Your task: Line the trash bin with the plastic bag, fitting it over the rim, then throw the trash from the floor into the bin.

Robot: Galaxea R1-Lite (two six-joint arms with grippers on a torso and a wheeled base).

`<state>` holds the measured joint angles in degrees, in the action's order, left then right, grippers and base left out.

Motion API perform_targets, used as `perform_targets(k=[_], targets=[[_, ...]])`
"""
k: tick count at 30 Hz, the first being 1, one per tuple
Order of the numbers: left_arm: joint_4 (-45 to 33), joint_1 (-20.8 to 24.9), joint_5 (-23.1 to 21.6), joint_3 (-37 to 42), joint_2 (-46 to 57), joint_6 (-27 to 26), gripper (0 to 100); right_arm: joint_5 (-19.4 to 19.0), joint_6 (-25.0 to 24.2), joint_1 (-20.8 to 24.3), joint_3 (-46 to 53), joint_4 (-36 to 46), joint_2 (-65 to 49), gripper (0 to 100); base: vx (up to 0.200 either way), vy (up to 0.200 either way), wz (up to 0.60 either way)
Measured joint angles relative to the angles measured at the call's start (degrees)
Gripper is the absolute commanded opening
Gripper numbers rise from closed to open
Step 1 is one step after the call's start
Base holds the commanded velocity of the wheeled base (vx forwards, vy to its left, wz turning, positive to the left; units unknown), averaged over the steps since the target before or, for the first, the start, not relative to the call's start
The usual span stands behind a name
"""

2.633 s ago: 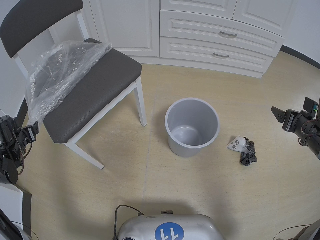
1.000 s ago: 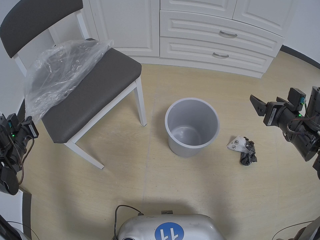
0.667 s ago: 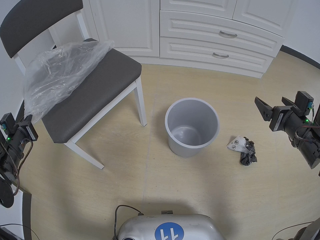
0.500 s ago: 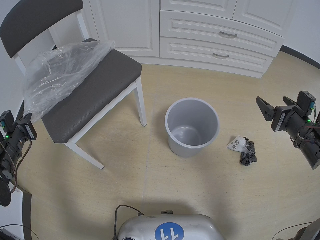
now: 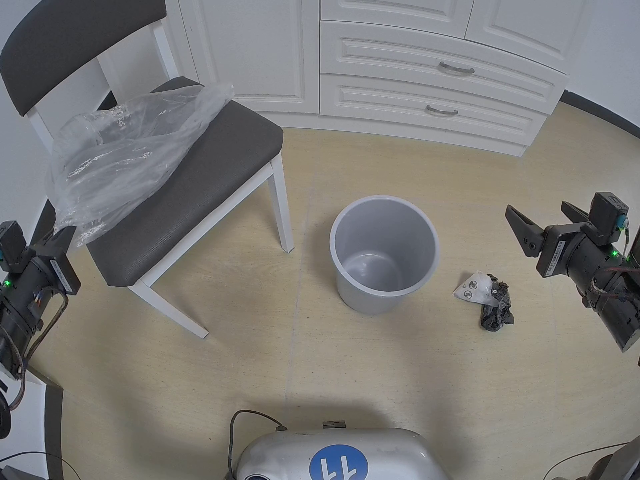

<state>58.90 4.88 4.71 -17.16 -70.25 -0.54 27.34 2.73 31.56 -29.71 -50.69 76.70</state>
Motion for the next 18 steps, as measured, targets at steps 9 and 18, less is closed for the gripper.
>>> perform_targets(k=[9, 18], targets=[[-9.3, 7.6, -0.1, -7.4, 4.0, -2.7, 0, 0.4, 0.0, 0.9, 0.7, 0.0, 0.2, 100, 0.000, 0.000, 0.00], [-15.0, 15.7, -0.7, -15.8, 3.1, -0.2, 0, 1.1, 0.1, 1.5, 1.2, 0.0, 0.7, 100, 0.000, 0.000, 0.00]])
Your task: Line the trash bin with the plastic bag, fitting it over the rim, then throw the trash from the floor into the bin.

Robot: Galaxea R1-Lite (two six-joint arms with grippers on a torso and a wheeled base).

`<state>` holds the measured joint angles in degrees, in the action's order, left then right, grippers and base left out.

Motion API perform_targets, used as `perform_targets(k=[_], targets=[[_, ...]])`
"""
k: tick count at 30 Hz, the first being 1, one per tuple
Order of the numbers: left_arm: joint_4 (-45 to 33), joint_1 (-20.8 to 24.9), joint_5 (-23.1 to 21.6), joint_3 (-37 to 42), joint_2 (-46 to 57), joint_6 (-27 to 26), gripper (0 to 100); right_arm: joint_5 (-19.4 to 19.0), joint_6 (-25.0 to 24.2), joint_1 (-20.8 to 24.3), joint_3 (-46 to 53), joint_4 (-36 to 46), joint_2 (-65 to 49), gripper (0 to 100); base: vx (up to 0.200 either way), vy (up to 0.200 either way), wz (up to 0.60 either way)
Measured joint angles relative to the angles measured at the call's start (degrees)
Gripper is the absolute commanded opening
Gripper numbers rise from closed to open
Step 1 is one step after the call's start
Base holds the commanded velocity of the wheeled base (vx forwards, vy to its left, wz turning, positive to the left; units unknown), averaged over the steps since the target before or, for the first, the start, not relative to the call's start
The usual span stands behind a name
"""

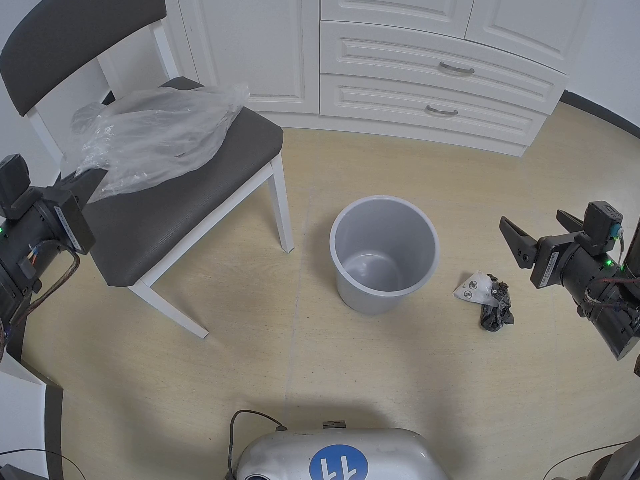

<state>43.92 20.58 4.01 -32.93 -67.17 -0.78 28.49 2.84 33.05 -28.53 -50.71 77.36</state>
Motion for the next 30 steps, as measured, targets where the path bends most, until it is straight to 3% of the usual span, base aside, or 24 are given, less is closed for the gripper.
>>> perform_targets(k=[6, 11, 15, 20, 30], targets=[[-0.2, 2.6, -0.3, 0.1, 0.1, 1.0, 0, 0.1, 0.0, 1.0, 0.1, -0.8, 0.5, 100, 0.000, 0.000, 0.00], [-0.3, 9.8, 1.0, 0.0, 1.0, 2.8, 0, 1.1, -0.1, 3.0, 0.5, -4.3, 1.6, 100, 0.000, 0.000, 0.00], [-0.4, 14.8, 3.4, 0.0, 1.8, 7.4, 0, 2.7, -0.1, 6.0, 1.2, -7.6, 3.1, 100, 0.000, 0.000, 0.00], [-0.4, 16.5, 4.0, 0.9, 2.3, 10.9, 0, 3.6, -0.6, 8.7, 1.7, -8.7, 5.4, 100, 0.000, 0.000, 0.00], [-0.3, 21.9, 2.3, 3.3, 4.4, 13.5, 0, 2.9, -4.9, 9.7, 0.9, -14.0, 11.7, 100, 0.000, 0.000, 0.00]])
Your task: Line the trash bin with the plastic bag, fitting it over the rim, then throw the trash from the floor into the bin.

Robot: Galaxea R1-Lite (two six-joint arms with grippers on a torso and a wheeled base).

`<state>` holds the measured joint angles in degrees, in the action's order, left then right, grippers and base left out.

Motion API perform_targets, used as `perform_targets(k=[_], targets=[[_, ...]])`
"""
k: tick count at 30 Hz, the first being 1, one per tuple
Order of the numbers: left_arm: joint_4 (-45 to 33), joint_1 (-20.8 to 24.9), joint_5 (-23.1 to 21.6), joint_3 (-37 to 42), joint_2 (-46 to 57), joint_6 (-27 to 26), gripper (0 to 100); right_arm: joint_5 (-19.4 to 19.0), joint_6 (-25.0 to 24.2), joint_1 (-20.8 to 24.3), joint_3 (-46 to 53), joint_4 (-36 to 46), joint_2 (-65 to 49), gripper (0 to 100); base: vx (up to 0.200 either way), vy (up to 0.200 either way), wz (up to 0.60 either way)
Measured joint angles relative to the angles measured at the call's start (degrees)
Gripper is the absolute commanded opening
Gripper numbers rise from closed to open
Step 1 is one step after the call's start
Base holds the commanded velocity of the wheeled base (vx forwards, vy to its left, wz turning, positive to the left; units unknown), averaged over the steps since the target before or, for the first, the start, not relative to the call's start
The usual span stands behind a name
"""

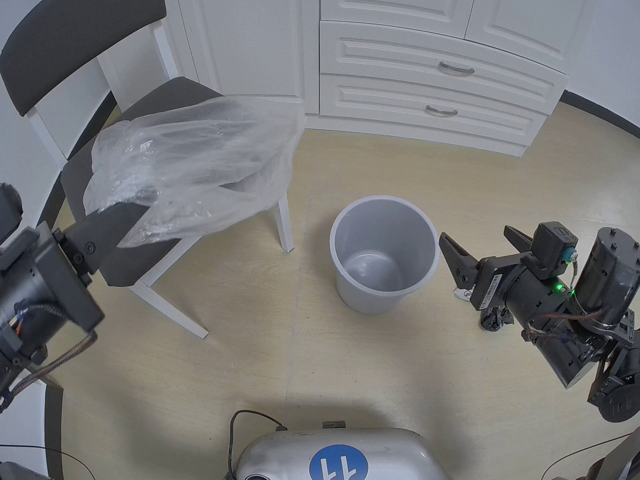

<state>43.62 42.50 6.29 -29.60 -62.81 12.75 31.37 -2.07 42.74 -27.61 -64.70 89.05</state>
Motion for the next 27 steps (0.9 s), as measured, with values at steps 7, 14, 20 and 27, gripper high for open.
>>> perform_targets(k=[7, 14, 20, 27], targets=[[-0.6, 5.3, -8.8, 1.8, 5.8, 0.0, 0, -0.5, -2.8, 1.8, -0.4, -1.2, 3.1, 100, 0.000, 0.000, 0.00], [-0.9, 6.6, -15.3, 4.5, 11.5, -0.4, 0, -2.5, -4.3, 2.9, -0.7, -0.9, 3.2, 100, 0.000, 0.000, 0.00], [-0.8, 6.7, -19.8, 7.0, 13.8, -2.3, 0, -5.1, -4.4, 2.8, -0.7, 2.9, -0.8, 100, 0.000, 0.000, 0.00], [-0.5, 6.5, -21.8, 8.8, 14.8, -3.6, 0, -9.5, -4.3, 2.9, 0.0, 20.6, -6.9, 100, 0.000, 0.000, 0.00]])
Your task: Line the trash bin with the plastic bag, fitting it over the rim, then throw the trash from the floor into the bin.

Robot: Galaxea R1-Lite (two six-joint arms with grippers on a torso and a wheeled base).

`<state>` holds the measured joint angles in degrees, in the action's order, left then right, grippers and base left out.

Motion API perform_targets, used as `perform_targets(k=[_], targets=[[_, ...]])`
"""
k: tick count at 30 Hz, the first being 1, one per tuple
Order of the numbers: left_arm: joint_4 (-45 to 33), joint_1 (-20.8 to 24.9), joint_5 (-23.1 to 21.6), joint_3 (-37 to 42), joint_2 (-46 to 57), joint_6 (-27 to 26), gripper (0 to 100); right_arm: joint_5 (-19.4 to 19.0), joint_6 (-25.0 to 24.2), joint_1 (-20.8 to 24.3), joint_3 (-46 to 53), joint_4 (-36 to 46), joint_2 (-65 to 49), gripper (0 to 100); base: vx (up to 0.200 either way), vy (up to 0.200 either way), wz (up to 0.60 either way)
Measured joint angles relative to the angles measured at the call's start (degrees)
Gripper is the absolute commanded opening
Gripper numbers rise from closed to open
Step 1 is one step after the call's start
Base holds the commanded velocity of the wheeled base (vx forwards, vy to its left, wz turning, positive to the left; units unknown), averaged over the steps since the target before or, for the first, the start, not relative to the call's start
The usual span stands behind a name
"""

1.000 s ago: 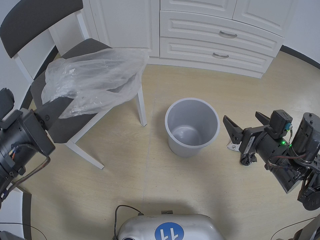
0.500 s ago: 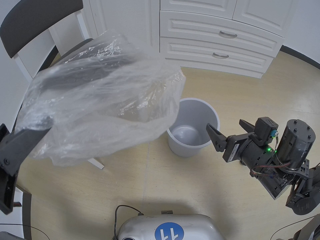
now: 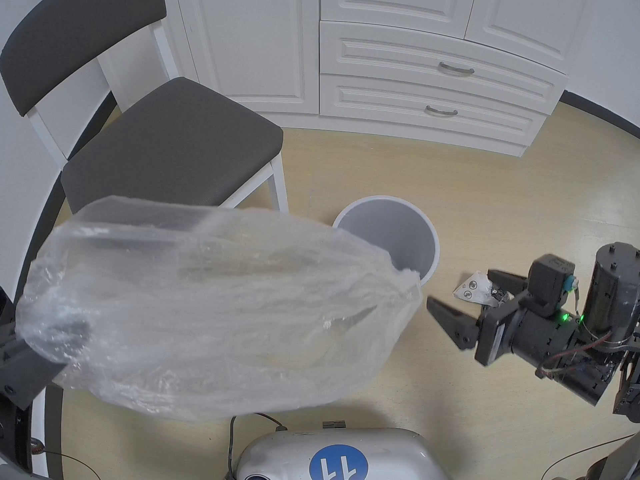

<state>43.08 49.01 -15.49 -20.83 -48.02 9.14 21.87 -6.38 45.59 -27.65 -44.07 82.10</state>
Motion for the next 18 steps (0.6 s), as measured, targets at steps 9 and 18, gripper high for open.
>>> perform_targets(k=[9, 18], targets=[[0.6, -0.1, -0.7, 0.5, 0.4, -0.7, 0, -8.1, 1.1, 2.5, 2.0, 15.5, -7.0, 100, 0.000, 0.000, 0.00], [0.7, -0.1, -0.8, 0.4, 1.1, -0.9, 0, -8.0, 0.7, 4.9, 3.8, 11.6, -4.0, 100, 0.000, 0.000, 0.00]])
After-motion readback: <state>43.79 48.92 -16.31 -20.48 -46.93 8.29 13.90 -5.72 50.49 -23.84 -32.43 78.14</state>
